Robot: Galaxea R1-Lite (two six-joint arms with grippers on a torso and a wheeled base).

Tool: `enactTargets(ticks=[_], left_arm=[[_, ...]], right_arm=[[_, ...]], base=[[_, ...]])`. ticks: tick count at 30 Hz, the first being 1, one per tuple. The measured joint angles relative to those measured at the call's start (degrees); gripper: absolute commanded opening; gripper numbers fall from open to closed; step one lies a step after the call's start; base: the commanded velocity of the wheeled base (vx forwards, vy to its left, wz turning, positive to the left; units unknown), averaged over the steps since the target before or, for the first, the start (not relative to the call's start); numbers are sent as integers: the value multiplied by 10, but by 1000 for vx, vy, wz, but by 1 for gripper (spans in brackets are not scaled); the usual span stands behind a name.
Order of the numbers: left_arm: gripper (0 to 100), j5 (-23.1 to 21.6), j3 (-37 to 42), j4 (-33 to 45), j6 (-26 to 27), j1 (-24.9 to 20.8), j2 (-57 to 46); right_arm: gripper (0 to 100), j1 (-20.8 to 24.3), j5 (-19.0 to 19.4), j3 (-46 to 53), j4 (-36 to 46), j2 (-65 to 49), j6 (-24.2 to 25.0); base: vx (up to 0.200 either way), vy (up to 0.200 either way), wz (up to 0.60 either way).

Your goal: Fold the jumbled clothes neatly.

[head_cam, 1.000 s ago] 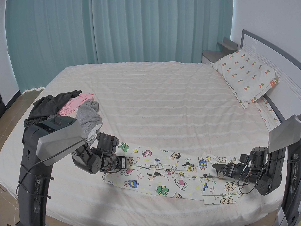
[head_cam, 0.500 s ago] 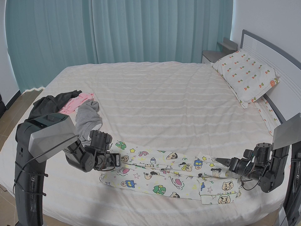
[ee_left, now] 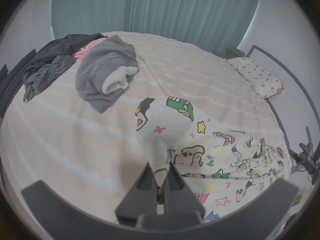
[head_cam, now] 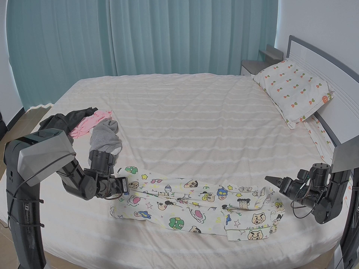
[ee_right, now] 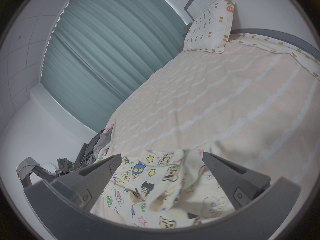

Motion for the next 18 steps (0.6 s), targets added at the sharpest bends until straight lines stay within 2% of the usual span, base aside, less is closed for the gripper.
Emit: enactTargets(ticks=[8,18], left_arm=[[0,-17,18,5,0,45,-39],[0,-46,36,7,1,133,-87]], right_arm=[[100,-5,1,-5,0,0,1],[100,-6,1,-5,0,0,1]], base=[[0,0,0],[0,0,0]])
